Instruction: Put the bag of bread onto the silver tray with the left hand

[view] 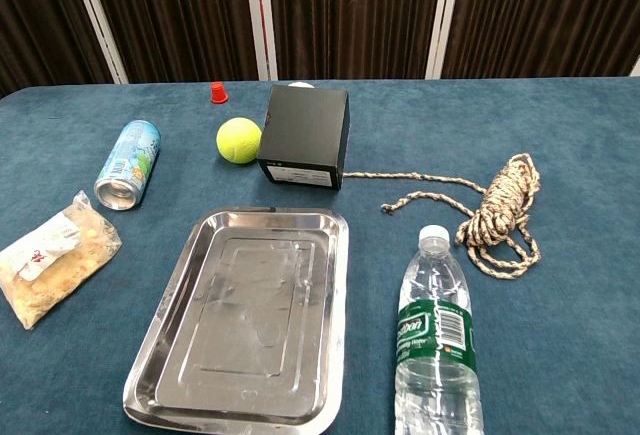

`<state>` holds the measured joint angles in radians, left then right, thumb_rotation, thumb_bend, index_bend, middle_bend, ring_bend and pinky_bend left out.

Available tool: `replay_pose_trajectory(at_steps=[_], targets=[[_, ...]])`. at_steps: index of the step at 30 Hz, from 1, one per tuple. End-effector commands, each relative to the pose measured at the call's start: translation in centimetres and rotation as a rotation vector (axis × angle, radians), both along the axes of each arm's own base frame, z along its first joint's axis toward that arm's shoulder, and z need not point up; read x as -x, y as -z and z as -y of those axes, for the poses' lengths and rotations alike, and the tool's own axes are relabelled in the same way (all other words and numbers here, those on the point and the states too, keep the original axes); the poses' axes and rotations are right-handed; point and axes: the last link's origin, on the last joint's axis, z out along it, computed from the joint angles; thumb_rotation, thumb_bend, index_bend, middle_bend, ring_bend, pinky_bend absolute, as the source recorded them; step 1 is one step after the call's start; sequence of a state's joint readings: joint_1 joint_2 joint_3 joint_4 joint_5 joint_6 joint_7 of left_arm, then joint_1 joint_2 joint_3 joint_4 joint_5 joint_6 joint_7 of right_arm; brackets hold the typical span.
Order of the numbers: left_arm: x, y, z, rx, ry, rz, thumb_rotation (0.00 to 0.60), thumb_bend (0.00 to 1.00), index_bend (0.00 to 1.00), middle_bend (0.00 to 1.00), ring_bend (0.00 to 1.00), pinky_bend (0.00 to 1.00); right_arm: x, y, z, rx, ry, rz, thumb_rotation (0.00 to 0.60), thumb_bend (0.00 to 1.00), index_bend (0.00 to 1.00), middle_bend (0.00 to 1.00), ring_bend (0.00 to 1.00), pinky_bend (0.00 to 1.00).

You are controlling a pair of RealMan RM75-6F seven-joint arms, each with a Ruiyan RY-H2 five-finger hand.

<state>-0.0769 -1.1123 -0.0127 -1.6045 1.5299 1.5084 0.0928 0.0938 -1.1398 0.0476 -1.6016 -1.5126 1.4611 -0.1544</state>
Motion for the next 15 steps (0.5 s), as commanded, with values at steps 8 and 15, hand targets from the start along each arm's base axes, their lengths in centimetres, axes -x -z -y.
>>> replay_pose_trajectory(at_steps=[8, 15], targets=[[0.0, 0.6, -0.3, 0.035, -0.006, -0.012, 0.600, 0.02, 0.00, 0.00, 0.00, 0.00, -0.1, 0.0, -0.1, 0.000, -0.002, 0.003, 0.600, 0.30, 0.00, 0.00, 0.00, 0.10], [-0.3, 2.6, -2.1, 0.178, -0.062, -0.058, 0.600, 0.03, 0.00, 0.00, 0.00, 0.00, -0.2, 0.2, 0.0, -0.005, -0.002, 0.004, 0.600, 0.30, 0.00, 0.00, 0.00, 0.10]])
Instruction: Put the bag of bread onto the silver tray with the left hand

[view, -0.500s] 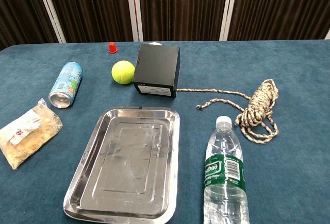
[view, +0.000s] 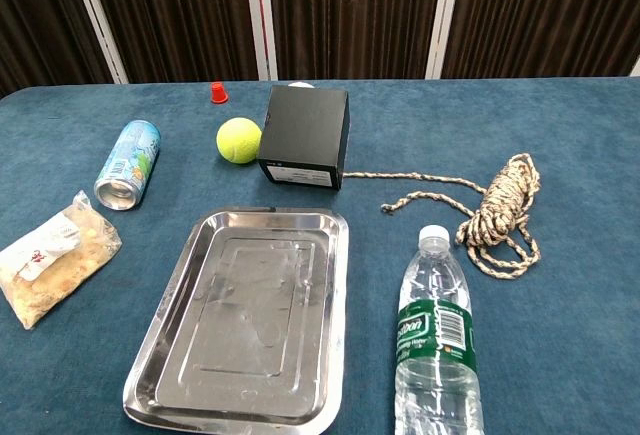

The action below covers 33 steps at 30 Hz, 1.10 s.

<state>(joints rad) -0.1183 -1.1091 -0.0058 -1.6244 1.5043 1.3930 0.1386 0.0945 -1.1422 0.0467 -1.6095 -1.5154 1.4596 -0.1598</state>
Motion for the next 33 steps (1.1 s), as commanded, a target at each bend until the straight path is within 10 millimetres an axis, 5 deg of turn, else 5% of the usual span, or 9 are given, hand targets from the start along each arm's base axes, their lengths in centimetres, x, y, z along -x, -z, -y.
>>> replay_pose_trajectory(at_steps=[1, 13, 22, 25, 28, 33], targets=[[-0.3, 1.3, -1.5, 0.096, -0.042, -0.042, 0.600, 0.03, 0.00, 0.00, 0.00, 0.00, 0.0, 0.0, 0.1, -0.001, 0.002, -0.001, 0.600, 0.30, 0.00, 0.00, 0.00, 0.10], [-3.2, 8.0, -5.7, 0.264, -0.032, -0.137, 0.600, 0.04, 0.00, 0.00, 0.00, 0.02, 0.1, -0.2, 0.1, 0.004, 0.002, 0.006, 0.600, 0.30, 0.00, 0.00, 0.00, 0.10], [-5.2, 12.0, -7.3, 0.294, -0.025, -0.167, 0.600, 0.10, 0.11, 0.05, 0.03, 0.16, 0.2, -0.4, 0.0, 0.007, 0.008, 0.016, 0.600, 0.30, 0.00, 0.00, 0.00, 0.10], [-5.5, 12.8, -7.5, 0.295, -0.021, -0.180, 0.600, 0.19, 0.26, 0.23, 0.21, 0.33, 0.3, -0.4, 0.0, 0.008, 0.009, 0.019, 0.600, 0.30, 0.00, 0.00, 0.00, 0.10], [-6.2, 13.1, -7.6, 0.263, 0.001, -0.169, 0.600, 0.31, 0.50, 0.53, 0.48, 0.57, 0.3, -0.5, 0.0, 0.009, 0.008, 0.019, 0.600, 0.30, 0.00, 0.00, 0.00, 0.10], [-6.5, 12.6, -7.1, 0.230, 0.026, -0.148, 0.600, 0.35, 0.63, 0.66, 0.59, 0.66, 0.3, -0.5, 0.0, 0.009, 0.010, 0.020, 0.600, 0.30, 0.00, 0.00, 0.00, 0.10]])
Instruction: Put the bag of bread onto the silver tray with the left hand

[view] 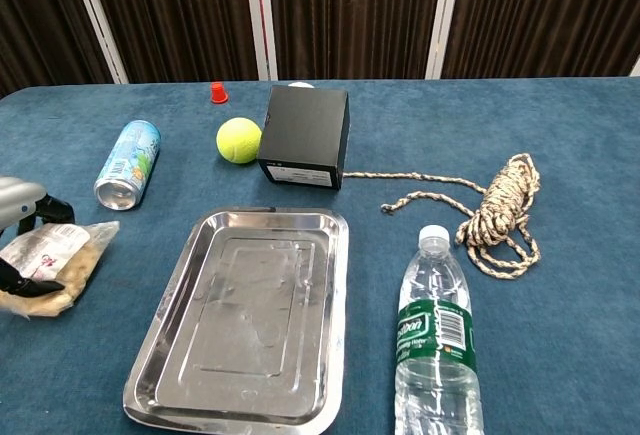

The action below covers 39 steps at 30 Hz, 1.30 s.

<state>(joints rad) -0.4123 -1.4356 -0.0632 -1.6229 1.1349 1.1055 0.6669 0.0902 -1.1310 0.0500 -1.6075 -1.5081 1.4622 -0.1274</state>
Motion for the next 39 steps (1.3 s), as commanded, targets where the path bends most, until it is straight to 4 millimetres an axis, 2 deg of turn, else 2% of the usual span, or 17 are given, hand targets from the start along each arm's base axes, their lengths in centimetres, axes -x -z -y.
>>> replay_pose_trajectory(at_steps=[1, 6, 10, 12, 13, 16, 17, 19, 21, 23, 26, 32, 35, 39], targets=[[-0.3, -0.7, 0.4, -0.024, 0.018, 0.021, 0.600, 0.35, 0.63, 0.66, 0.59, 0.66, 0.0, 0.0, 0.0, 0.000, 0.000, 0.000, 0.600, 0.30, 0.00, 0.00, 0.00, 0.10], [-2.2, -3.1, 0.6, -0.072, 0.064, 0.105, 0.600, 0.35, 0.62, 0.65, 0.59, 0.66, -0.1, 0.1, 0.0, -0.001, -0.002, -0.003, 0.600, 0.30, 0.00, 0.00, 0.00, 0.10], [-5.7, -4.6, 0.7, -0.099, 0.150, 0.219, 0.600, 0.34, 0.60, 0.64, 0.58, 0.65, -0.1, 0.2, 0.0, -0.004, -0.005, -0.007, 0.600, 0.30, 0.00, 0.00, 0.00, 0.10], [-7.8, -4.6, 1.1, -0.090, 0.198, 0.278, 0.600, 0.34, 0.59, 0.63, 0.57, 0.65, -0.1, 0.2, 0.0, -0.005, -0.005, -0.009, 0.600, 0.30, 0.00, 0.00, 0.00, 0.10], [-10.3, -4.1, 1.6, -0.059, 0.270, 0.337, 0.600, 0.33, 0.58, 0.62, 0.56, 0.64, -0.1, 0.1, 0.0, -0.001, -0.003, -0.008, 0.600, 0.30, 0.00, 0.00, 0.00, 0.10], [-12.4, -2.9, 2.5, -0.027, 0.306, 0.366, 0.600, 0.32, 0.54, 0.58, 0.53, 0.62, 0.0, 0.0, 0.0, 0.002, -0.002, -0.006, 0.600, 0.30, 0.00, 0.00, 0.00, 0.10], [-12.9, -2.6, 2.7, -0.014, 0.312, 0.367, 0.600, 0.31, 0.51, 0.53, 0.49, 0.59, 0.0, 0.0, 0.0, 0.003, -0.001, -0.005, 0.600, 0.30, 0.00, 0.00, 0.00, 0.10], [-13.6, -1.8, 3.1, 0.022, 0.320, 0.354, 0.600, 0.27, 0.42, 0.37, 0.35, 0.48, 0.0, -0.1, 0.0, 0.004, 0.000, -0.005, 0.600, 0.30, 0.00, 0.00, 0.00, 0.10], [-14.2, -1.3, 3.4, 0.046, 0.326, 0.343, 0.600, 0.22, 0.25, 0.14, 0.13, 0.30, 0.1, -0.2, 0.0, 0.006, 0.001, -0.003, 0.600, 0.30, 0.00, 0.00, 0.00, 0.10], [-14.7, -1.1, 3.5, 0.048, 0.333, 0.340, 0.600, 0.20, 0.13, 0.03, 0.04, 0.20, 0.1, -0.2, 0.0, 0.007, 0.000, -0.003, 0.600, 0.30, 0.00, 0.00, 0.00, 0.10], [-14.8, -1.3, 3.6, 0.036, 0.332, 0.338, 0.600, 0.19, 0.06, 0.00, 0.00, 0.12, 0.1, -0.2, -0.1, 0.007, -0.001, -0.003, 0.600, 0.30, 0.00, 0.00, 0.00, 0.10], [-13.3, -2.8, 3.3, -0.008, 0.299, 0.313, 0.600, 0.18, 0.04, 0.00, 0.00, 0.12, 0.0, -0.3, -0.1, 0.010, -0.001, -0.003, 0.600, 0.30, 0.00, 0.00, 0.00, 0.10], [-11.5, -4.3, 3.4, -0.045, 0.266, 0.292, 0.600, 0.16, 0.03, 0.00, 0.00, 0.12, 0.1, -0.2, -0.1, 0.008, 0.001, -0.004, 0.600, 0.30, 0.00, 0.00, 0.00, 0.10], [-7.7, -7.2, 4.1, -0.119, 0.212, 0.247, 0.600, 0.12, 0.00, 0.00, 0.00, 0.11, 0.1, -0.2, -0.1, 0.007, 0.001, -0.008, 0.600, 0.30, 0.00, 0.00, 0.00, 0.10]])
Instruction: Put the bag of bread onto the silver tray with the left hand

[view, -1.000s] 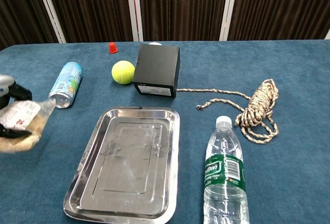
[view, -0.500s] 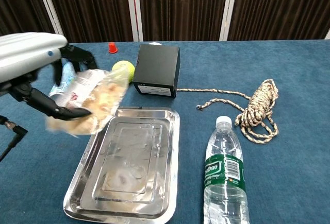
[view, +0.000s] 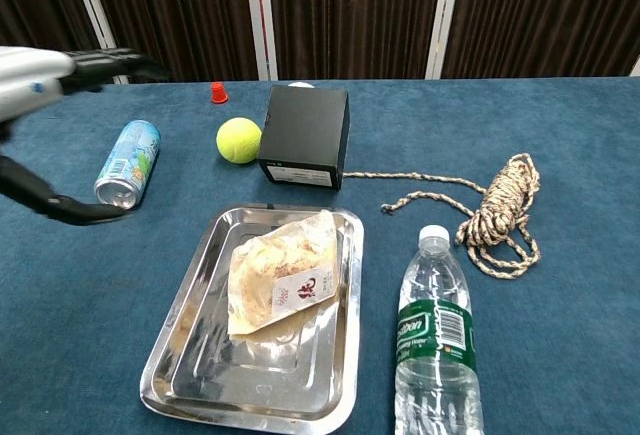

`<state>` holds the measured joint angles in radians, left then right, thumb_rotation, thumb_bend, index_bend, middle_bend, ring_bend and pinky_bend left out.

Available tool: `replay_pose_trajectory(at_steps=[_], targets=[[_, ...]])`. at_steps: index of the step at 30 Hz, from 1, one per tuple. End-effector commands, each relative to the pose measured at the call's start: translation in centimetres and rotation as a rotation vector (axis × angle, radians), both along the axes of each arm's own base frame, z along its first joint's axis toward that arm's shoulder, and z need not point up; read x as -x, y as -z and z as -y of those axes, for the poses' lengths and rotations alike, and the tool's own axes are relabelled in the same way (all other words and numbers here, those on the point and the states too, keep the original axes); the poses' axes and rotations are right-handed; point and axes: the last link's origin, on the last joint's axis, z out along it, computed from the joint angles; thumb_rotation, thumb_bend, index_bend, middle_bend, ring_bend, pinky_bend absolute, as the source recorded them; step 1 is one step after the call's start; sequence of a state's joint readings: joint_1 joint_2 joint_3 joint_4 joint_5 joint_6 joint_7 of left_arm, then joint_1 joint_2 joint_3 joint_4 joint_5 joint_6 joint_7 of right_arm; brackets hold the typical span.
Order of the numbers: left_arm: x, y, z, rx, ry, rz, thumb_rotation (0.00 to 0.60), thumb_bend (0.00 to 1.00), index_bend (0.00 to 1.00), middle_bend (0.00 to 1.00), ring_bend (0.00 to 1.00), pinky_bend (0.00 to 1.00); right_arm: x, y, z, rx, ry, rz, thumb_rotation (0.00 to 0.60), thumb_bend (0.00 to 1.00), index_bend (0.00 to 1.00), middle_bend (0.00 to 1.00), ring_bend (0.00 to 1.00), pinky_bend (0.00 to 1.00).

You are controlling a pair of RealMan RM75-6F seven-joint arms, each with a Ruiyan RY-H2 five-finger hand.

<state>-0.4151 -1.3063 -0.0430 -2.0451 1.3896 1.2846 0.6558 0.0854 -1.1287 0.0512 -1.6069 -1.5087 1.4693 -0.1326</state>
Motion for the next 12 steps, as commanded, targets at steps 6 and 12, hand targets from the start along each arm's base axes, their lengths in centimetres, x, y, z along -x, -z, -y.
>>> replay_pose_trajectory(at_steps=[6, 12], targets=[[10.3, -6.5, 2.9, -0.177, -0.156, -0.063, 0.600, 0.05, 0.00, 0.00, 0.00, 0.00, -0.2, 0.3, 0.0, -0.009, 0.001, -0.004, 0.600, 0.30, 0.00, 0.00, 0.00, 0.10], [16.0, -9.3, 5.6, -0.254, -0.252, -0.082, 0.600, 0.04, 0.00, 0.00, 0.00, 0.00, -0.2, 0.7, 0.1, -0.018, 0.000, -0.016, 0.600, 0.30, 0.00, 0.00, 0.00, 0.10]])
